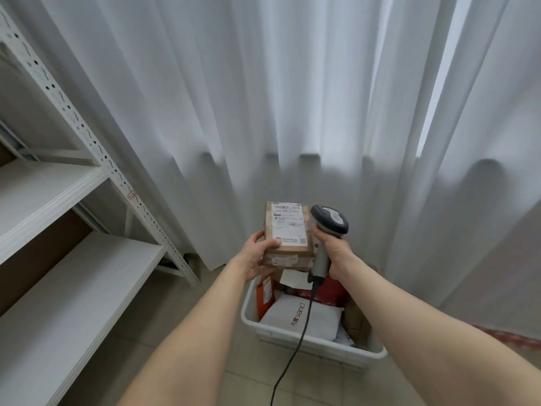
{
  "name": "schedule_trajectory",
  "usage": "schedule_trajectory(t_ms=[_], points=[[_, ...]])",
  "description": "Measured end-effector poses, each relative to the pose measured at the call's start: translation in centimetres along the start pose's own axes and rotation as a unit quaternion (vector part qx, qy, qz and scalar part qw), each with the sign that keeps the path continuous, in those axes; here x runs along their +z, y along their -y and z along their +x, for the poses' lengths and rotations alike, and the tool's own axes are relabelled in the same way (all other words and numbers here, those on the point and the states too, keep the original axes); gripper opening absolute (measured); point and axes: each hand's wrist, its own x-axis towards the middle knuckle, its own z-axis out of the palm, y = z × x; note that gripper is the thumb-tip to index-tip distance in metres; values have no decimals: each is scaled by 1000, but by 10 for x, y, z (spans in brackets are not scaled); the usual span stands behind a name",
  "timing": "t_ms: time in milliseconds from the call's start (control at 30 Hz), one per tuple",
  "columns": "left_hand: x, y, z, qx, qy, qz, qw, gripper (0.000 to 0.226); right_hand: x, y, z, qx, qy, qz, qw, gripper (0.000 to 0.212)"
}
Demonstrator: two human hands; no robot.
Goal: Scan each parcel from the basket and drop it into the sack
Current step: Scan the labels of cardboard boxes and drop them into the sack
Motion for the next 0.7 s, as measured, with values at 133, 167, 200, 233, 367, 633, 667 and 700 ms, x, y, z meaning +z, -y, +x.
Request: schedule_trajectory(t_ms=[133, 167, 200, 233, 367, 633, 667, 700], points=[[-9, 4, -9, 6, 21, 4, 1000, 75, 12, -8, -7, -5, 29, -25, 999, 30], [-13, 5, -10, 9, 19, -5, 1000, 75, 14, -11, -9, -10, 24, -35, 999, 29], [-17, 6, -9, 16, 9, -16, 1000, 75, 16, -12, -11, -16, 16, -42, 999, 29], [-20, 7, -8, 25, -7, -28, 999, 75, 18, -13, -12, -25, 7, -49, 998, 27], [-34, 15, -3, 52, -53, -54, 996, 79, 19, -13, -20, -30, -5, -85, 996, 12], [-52, 27, 5, 34, -54, -65, 996, 78, 34, -10, -39, -41, -4, -133, 990, 3], [-53, 28, 7, 32, -55, -67, 996, 79, 36, -9, -41, -40, -3, -135, 990, 3], [-54, 29, 9, 31, -55, -69, 996, 80, 38, -8, -43, -37, -2, -138, 990, 3]])
